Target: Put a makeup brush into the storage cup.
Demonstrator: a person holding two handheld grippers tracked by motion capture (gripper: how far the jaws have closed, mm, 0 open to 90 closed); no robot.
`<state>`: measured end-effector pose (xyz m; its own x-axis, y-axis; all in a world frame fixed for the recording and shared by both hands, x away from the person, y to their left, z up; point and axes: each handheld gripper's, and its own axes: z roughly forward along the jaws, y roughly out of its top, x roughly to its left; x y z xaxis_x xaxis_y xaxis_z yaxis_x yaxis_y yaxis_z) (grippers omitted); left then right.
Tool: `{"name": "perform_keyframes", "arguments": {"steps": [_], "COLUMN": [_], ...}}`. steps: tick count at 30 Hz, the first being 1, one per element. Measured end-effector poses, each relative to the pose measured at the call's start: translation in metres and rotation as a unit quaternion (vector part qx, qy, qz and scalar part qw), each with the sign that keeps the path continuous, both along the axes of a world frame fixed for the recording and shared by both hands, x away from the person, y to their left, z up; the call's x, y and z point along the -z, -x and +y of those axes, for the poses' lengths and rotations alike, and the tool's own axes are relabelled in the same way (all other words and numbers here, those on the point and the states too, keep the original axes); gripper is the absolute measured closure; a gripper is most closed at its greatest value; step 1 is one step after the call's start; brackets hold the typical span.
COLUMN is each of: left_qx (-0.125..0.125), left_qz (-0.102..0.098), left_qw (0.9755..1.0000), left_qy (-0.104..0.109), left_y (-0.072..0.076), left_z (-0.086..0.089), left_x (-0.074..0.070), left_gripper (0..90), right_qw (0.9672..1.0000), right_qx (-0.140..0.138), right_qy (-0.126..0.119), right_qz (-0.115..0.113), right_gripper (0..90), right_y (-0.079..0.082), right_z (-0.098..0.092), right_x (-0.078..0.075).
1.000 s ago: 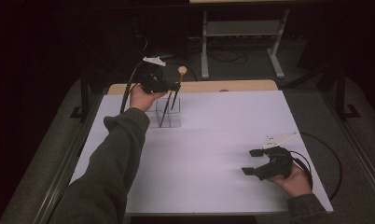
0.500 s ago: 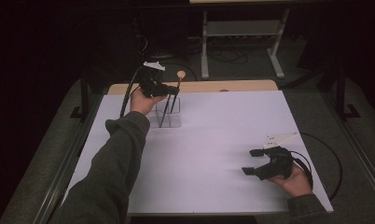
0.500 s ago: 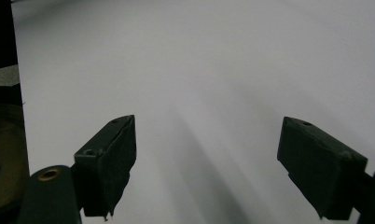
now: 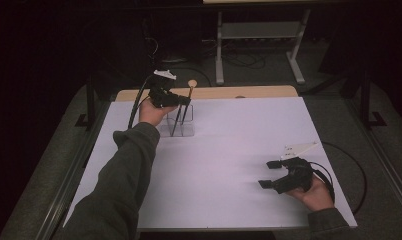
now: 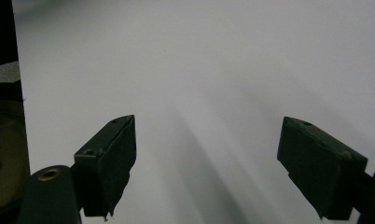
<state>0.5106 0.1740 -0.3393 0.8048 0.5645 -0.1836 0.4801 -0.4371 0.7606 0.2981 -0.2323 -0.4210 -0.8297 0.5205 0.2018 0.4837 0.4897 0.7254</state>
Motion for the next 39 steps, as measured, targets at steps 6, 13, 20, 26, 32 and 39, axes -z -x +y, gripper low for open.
{"name": "perform_keyframes", "arguments": {"steps": [6, 13, 20, 26, 32, 39], "left_qx": [0.002, 0.005, 0.001, 0.002, 0.001, 0.003], "left_qz": [-0.003, 0.000, 0.005, 0.009, 0.008, 0.003], "left_qw": [1.0000, 0.9997, 0.9994, 0.9993, 0.9990, 0.9989], "left_qy": [-0.009, -0.024, -0.034, -0.036, -0.043, -0.046], "left_y": [0.000, 0.000, 0.002, 0.002, 0.003, 0.005], "left_z": [-0.003, -0.005, -0.004, -0.003, -0.004, -0.002], "left_x": [0.002, 0.008, 0.013, 0.016, 0.018, 0.016], "left_gripper": [82.6, 82.7, 82.6, 82.6, 82.0, 76.2], "right_qw": [1.0000, 1.0000, 1.0000, 1.0000, 1.0000, 1.0000], "right_qx": [0.000, -0.001, -0.002, -0.006, -0.004, -0.004], "right_qy": [0.001, 0.004, 0.004, 0.005, 0.003, 0.001], "right_qz": [0.002, 0.000, 0.002, 0.000, 0.003, 0.003], "right_gripper": [18.8, 19.1, 19.0, 19.0, 19.1, 19.0], "right_y": [0.000, 0.000, 0.001, 0.001, 0.001, 0.001], "right_z": [0.000, 0.000, 0.000, 0.001, 0.001, 0.001], "right_x": [0.000, 0.000, 0.000, 0.001, 0.000, 0.000]}}
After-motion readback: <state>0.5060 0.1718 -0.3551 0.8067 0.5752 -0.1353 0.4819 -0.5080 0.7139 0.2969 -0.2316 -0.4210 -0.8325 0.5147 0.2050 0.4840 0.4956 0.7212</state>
